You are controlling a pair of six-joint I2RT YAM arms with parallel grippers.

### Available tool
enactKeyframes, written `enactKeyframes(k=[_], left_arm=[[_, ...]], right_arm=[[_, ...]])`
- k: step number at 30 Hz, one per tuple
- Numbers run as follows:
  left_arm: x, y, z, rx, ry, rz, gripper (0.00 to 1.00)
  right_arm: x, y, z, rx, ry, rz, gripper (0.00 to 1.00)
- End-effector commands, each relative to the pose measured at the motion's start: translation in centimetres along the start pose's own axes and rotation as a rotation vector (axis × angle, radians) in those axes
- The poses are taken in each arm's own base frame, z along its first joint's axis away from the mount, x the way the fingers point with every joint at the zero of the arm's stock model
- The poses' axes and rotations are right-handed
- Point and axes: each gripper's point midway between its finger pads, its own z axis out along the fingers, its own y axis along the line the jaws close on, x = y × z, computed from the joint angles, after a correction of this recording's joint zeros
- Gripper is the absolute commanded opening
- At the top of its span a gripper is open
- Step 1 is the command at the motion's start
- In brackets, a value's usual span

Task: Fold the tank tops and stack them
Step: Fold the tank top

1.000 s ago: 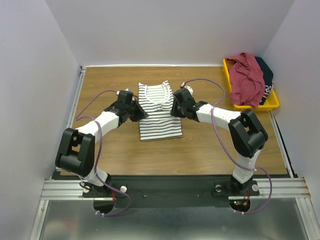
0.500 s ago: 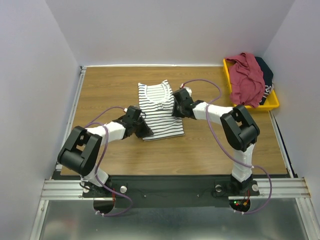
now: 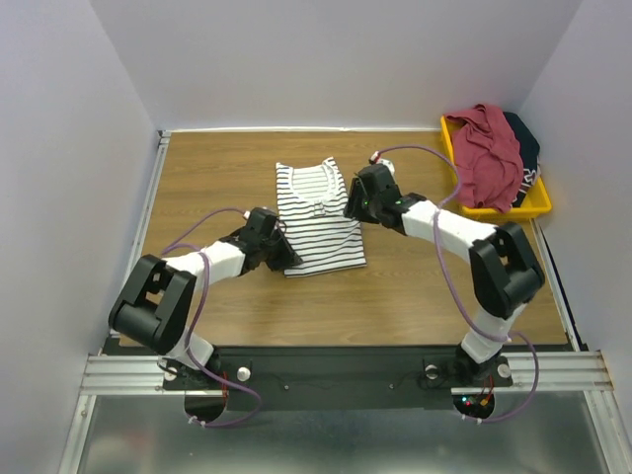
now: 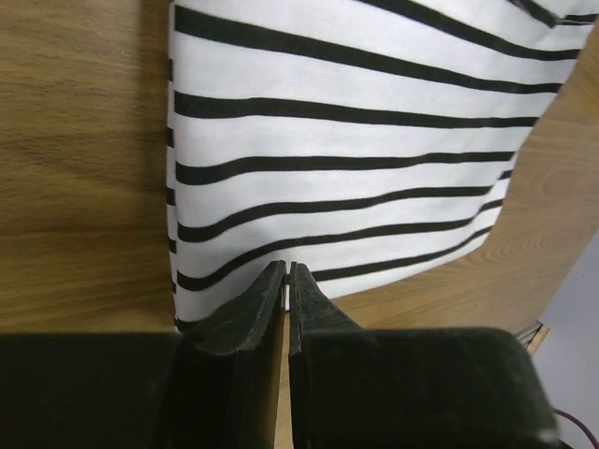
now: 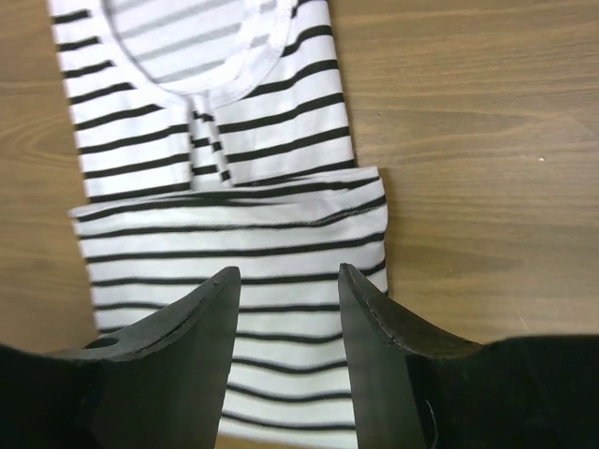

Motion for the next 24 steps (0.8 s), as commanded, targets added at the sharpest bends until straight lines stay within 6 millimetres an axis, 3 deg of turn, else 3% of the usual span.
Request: enactKeyframes(k=[1,4,5,8,15,19,24], left_arm=[[-2.8,-3.7,-3.3,0.065,-0.096,0.076,0.19],[-3.0,-3.3,-4.2,0.041,-0.114,0.076,0.20],[-3.1,-3.0,-4.6,0.030,-0.129,0.075,0.20],[-2.3,-1.5,-4.7,-0.009,-0.124,0.074,0.20],[-0.3,2.4,-2.7,-0.093,-0.076,0.059,0.20],[0.9,4.7,-1.8,-0.138,-0.048,0.042,0.20],[1.0,5.4,-2.2,-0.146,-0.057,0.026,0.20]], right_arm=[[-0.2,0.1,-3.8,-0.041,-0.015,0.003,0.52],[2.5,-0.3,-5.0,-0.043,0.030,-0.002,0.52],[4.8,-0.9,-5.1,-0.027,0.071,-0.018,0.52],[8.4,-2.3,-5.3,0.010,0.129,-0.022,0.52],[13.2,-6.4,-4.7,0.121,0.216,-0.020,0.50],[14.6,-8.2,-5.5,0.159,0.226,-0.009,0.46],[14.2,-7.8,-6.8,0.118,0.207,0.017,0.44]])
